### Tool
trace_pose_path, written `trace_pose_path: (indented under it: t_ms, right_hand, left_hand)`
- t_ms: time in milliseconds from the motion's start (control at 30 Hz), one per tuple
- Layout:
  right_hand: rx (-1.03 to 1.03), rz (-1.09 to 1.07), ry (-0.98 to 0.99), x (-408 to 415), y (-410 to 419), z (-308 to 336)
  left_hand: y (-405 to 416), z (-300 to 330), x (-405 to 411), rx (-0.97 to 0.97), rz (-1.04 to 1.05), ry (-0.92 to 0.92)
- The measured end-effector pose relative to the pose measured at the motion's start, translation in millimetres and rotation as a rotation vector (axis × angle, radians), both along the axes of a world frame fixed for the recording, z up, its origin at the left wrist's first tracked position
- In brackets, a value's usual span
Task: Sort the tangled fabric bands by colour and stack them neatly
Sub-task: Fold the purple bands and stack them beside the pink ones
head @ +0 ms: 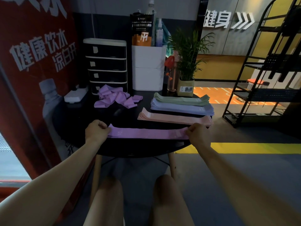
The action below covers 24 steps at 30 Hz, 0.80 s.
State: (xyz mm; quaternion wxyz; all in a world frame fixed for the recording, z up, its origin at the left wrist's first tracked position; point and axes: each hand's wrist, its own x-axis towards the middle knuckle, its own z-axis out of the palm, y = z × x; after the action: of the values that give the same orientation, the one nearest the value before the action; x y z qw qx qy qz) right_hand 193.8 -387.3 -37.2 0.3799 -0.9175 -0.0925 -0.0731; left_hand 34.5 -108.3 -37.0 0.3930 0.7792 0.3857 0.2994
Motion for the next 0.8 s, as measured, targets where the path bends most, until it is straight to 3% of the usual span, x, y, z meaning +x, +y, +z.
trace_pose_path:
  t_ms: [800]
  right_hand:
    - [-0.004,0.057,-0.085,0,10,5]
  left_hand:
    - [17,-9,3,0.077,-0.085,-0.027]
